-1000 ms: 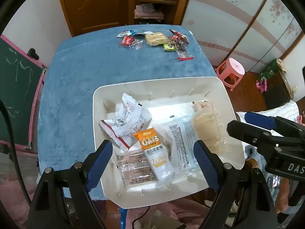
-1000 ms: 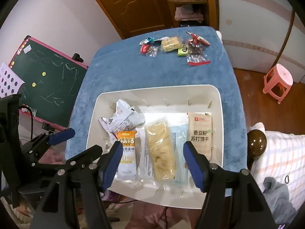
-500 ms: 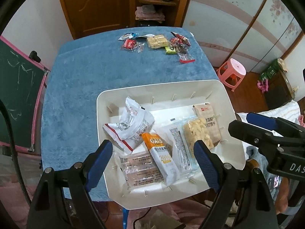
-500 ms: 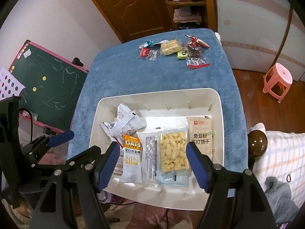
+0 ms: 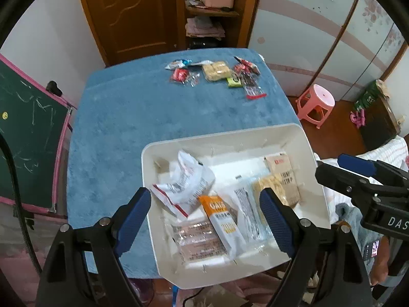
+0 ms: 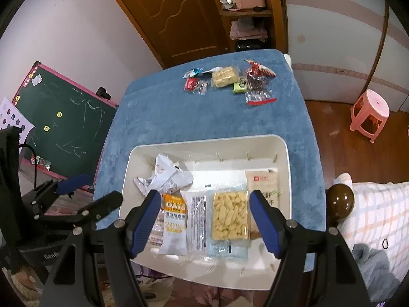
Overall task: Organize snacks
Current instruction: 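Lift both tools out of the tray and move toward the snack pile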
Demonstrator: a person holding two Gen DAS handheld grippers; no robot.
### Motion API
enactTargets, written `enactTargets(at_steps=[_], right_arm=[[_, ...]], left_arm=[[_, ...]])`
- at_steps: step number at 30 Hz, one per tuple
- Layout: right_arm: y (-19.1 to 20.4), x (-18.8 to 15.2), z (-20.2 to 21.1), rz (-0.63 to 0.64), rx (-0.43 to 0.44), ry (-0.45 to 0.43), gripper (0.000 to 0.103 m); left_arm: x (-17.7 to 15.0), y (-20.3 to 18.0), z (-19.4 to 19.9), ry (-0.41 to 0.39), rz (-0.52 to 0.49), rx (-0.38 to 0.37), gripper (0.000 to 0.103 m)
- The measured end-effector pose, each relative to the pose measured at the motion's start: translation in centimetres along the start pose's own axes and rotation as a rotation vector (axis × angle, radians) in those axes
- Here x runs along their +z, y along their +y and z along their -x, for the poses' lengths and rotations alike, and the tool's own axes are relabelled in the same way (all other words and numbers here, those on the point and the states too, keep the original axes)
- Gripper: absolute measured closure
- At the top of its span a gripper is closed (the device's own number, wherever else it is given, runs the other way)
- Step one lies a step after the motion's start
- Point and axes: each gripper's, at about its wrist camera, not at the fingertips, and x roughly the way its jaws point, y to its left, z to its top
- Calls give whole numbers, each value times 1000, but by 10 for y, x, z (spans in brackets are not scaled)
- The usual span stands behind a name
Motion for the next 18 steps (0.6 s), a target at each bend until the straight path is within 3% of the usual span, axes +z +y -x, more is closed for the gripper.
enactTargets(at_steps=[9, 18], right_arm=[[-10, 57, 5, 42, -59, -48, 30], [-39, 161, -17, 4, -137, -78, 30]], left_arm=[[61, 16, 13, -87, -44, 53, 17], [163, 48, -22, -124, -70, 103, 17]])
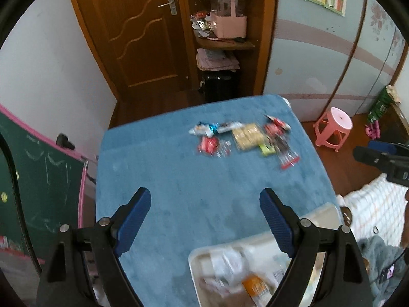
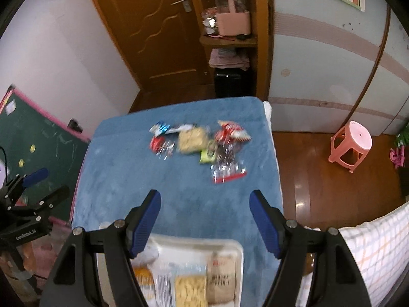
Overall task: Organize snacks
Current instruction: 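Lift both tools out of the tray and move toward the snack pile, then grasp the red bread bag with the left tool while the right tool grasps the dark jerky bag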
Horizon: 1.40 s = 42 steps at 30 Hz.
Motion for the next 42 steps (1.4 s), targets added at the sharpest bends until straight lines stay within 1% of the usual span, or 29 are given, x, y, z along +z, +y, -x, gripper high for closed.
enactTargets(at_steps=[1, 5, 7, 8, 11, 13, 17, 20, 22, 25, 29, 32, 37, 42], right_arm=[[-3, 9, -7, -10, 1, 6, 30], [-14, 42, -43, -48, 6, 32, 30], [-19, 52, -60, -56, 6, 46, 30], [-22, 58, -71, -59, 4, 57, 30], [-31, 68, -103, -65, -3, 100, 30], [-37, 71, -128, -68, -2, 130, 30], [-47, 68, -172, -95, 4, 198, 30], [-50, 63, -201, -111, 8, 242, 30], [-51, 61, -213, -113, -5, 255, 30], [-54, 56, -232, -115, -7, 277, 30], [-55, 49, -253, -101, -21, 311, 30], [-56, 46, -260, -112, 15, 317, 31], [-57, 42, -265, -104, 21, 309, 30], [-62, 40, -266, -97, 41, 307, 31]], left_arm=[[11, 3, -13, 9, -2, 9, 17], [43, 11, -60, 52, -1, -4, 17], [53, 14, -83, 83, 0, -9, 17], [58, 15, -99, 108, 3, -24, 17], [65, 17, -136, 157, 16, -45, 17], [68, 15, -164, 185, 16, -52, 17], [68, 12, -207, 227, 21, -54, 17], [66, 11, -239, 268, 36, -62, 17], [64, 10, -259, 297, 50, -63, 17], [61, 10, -280, 319, 58, -55, 17], [59, 9, -298, 339, 57, -54, 17], [59, 5, -305, 338, 45, -66, 17], [61, 4, -316, 339, 41, -72, 17], [63, 5, -326, 337, 65, -100, 17]])
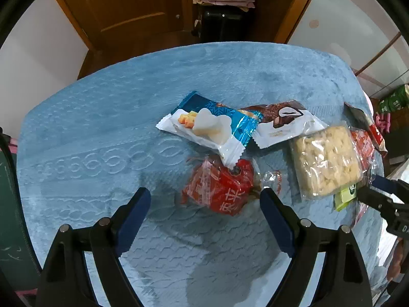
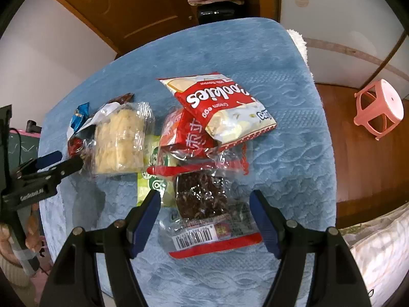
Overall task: Organize snacks
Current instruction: 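Grasp the red bread bag with the left tool while the right tool grasps the dark jerky bag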
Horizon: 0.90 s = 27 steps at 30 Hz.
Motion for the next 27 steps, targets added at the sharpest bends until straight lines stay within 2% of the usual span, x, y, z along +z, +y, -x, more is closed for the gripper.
enactTargets(at_steps=[6, 7, 11, 15, 17, 20, 23, 27], right_arm=[[1, -12, 7, 15, 26, -5, 46], [1, -14, 9, 10, 22, -5, 63], [-3, -19, 12, 12, 45, 17, 65], [-10, -15, 14, -31, 62, 13, 64], [-12, -14, 16, -40, 43, -11, 52], [-13, -8, 14, -9, -18, -28, 41], [-15, -2, 9, 25, -60, -18, 39], [-20, 3, 9, 10, -48, -29, 37]], left_arm=[[3, -3, -7, -12, -2, -7, 17], [3, -3, -7, -14, -3, -14, 17], [-2, -7, -5, -9, -7, -60, 28], [-6, -18, -4, -17, -42, -28, 28], [-8, -24, -6, -20, -62, -8, 25], [-9, -30, -10, -17, -72, 8, 21], [-11, -35, -14, -17, -80, 14, 19], [-7, -39, -21, -23, -66, 10, 17]])
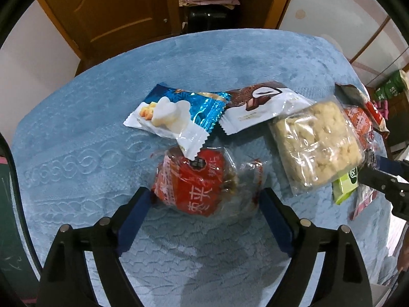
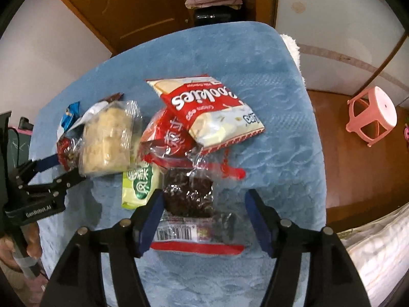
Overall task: Organize snacks
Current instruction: 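Grasp the red bread bag with the left tool while the right tool grasps the dark jerky bag, then carry the red bag and jerky bag over the white tray with both tools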
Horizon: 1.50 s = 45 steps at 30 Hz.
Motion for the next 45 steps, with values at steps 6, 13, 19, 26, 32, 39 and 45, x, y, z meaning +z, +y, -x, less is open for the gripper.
enactTargets(at_steps=[6, 13, 19, 26, 32, 39, 45], right_arm=[[-1, 8, -2, 2, 4, -4, 33], [13, 10, -2, 13, -59, -21, 21], [6, 6, -7, -7, -43, -23, 17], [12, 2, -2, 16, -6, -42, 60], [10, -6, 6, -13, 15, -47, 63], [11, -29, 22, 5, 48, -24, 64], [19, -52, 68, -1, 123, -107, 64]], left_arm=[[-4, 6, 1, -17, 11, -14, 17], [-11, 14, 8, -9, 23, -31, 17], [-11, 29, 11, -4, 66, -61, 17], [-13, 30, 13, -45, 56, -54, 26], [-22, 25, 27, -86, 10, -25, 41], [-50, 9, 59, -137, -78, -1, 42], [-74, 10, 116, -187, -70, -71, 42]])
